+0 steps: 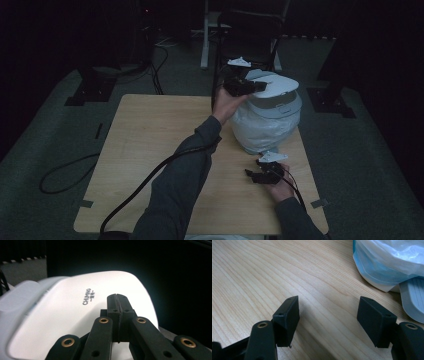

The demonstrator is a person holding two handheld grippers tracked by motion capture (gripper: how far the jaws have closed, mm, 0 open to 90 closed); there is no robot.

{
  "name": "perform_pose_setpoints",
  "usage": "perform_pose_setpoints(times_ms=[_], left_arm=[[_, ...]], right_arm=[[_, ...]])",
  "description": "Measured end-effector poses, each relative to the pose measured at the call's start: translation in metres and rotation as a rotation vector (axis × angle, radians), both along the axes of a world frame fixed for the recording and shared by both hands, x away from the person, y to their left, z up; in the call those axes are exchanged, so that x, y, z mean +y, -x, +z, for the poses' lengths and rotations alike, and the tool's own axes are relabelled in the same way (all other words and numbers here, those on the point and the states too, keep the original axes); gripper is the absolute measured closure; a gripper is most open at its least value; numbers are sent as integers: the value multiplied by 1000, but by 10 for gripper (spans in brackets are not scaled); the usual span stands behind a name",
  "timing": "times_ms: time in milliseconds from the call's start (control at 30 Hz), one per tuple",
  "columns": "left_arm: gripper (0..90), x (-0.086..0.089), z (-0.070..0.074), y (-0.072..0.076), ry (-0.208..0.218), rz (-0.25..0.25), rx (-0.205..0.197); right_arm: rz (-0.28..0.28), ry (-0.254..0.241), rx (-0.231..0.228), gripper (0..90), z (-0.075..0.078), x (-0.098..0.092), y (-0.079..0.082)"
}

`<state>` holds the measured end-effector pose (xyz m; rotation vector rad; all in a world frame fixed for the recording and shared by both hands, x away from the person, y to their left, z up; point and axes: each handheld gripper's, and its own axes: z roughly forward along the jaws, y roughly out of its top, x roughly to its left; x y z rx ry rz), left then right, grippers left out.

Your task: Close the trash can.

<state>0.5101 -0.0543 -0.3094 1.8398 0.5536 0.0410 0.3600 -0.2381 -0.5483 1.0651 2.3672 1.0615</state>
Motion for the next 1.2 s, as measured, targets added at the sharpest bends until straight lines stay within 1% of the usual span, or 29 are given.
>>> perform_pose_setpoints(times_ms=[233,267,367,433,467,533,733,833,867,900,1033,1100,1167,1200], left_arm=[[900,-11,-8,1,-31,-20,26],[900,-13,-9,2,-40,-25,24],[900,-18,-11,3,-49,-34,29],[900,-22,-13,3,-69,-35,32],[900,-23,-14,4,-67,-39,31],[900,-24,-14,5,-67,-44,33],[900,-24,-12,5,-91,-45,34],[900,-24,-13,6,-89,-38,34],[900,-25,-13,6,-115,-36,34],[900,-25,-13,8,-115,-37,24],[900,-25,-11,9,-129,-29,6],[900,-21,-10,10,-129,-21,-3],[900,-16,-7,11,-120,-14,-16],[900,-10,-4,12,-105,-8,-22]], right_arm=[[6,4,-2,334,0,0,0],[6,4,-2,334,0,0,0],[6,4,-2,334,0,0,0],[6,4,-2,334,0,0,0],[6,3,-2,334,0,0,0],[6,4,-2,334,0,0,0],[7,4,-2,334,0,0,0],[7,3,-2,334,0,0,0],[7,3,-2,334,0,0,0],[6,3,-2,334,0,0,0],[4,0,-1,333,0,1,0],[6,2,-2,334,0,0,0],[7,3,-2,334,0,0,0],[6,0,-1,334,0,0,0]])
